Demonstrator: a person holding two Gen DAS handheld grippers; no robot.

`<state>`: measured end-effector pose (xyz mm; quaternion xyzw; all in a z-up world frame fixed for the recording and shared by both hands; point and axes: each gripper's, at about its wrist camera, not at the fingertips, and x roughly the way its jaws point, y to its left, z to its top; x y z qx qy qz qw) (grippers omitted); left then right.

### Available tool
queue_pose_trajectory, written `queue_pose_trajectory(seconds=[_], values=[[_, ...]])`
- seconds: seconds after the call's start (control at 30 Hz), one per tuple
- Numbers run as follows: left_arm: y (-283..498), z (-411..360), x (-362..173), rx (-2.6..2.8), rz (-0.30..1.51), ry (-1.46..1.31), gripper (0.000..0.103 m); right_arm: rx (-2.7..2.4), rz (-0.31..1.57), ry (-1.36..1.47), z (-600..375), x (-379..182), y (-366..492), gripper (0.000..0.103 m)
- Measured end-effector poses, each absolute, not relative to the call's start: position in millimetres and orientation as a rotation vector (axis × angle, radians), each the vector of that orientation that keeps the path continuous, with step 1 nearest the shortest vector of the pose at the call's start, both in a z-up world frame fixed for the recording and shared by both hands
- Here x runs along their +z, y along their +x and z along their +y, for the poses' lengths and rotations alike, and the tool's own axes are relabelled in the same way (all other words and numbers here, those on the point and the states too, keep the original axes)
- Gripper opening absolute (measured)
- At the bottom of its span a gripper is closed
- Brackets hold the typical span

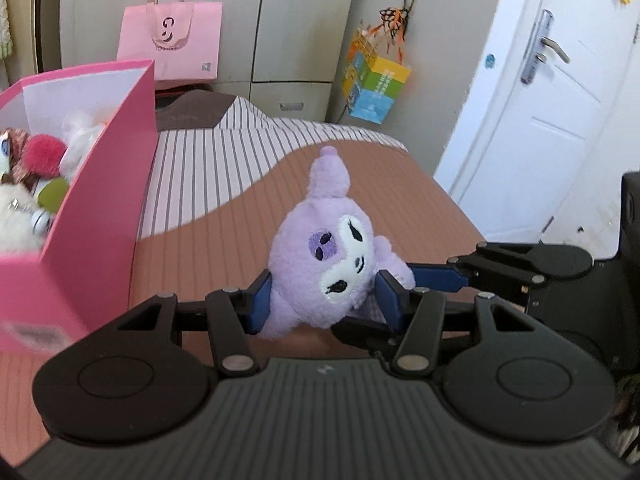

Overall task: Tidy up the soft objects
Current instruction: 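Close the left gripper on the purple plush while the right gripper also grips it, then carry the purple plush with both grippers over the pink box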

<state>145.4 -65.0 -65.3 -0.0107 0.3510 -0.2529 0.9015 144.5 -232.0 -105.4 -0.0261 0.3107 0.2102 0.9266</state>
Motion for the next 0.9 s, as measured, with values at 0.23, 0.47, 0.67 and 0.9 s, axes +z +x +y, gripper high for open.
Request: queue_pose_trajectory(seconds=[0.23, 0.47, 0.67, 0.9], values=[[111, -41, -62, -0.527, 0.737, -0.004, 0.052, 0.477, 0.653, -0.092, -213, -101, 110, 0.06], [76, -15, -42, -0.502, 0.725, 0.068, 0.053, 0.555, 0.636, -0.181, -184, -83, 81, 0.06], [53, 15, -18, -0.444, 0.711, 0.084, 0.053, 0.675, 0.606, -0.228, -156, -63, 65, 0.059], [44, 45, 17, -0.444, 0.7, 0.13, 0.049, 0.805, 0.555, -0.271, -126, -36, 58, 0.059]])
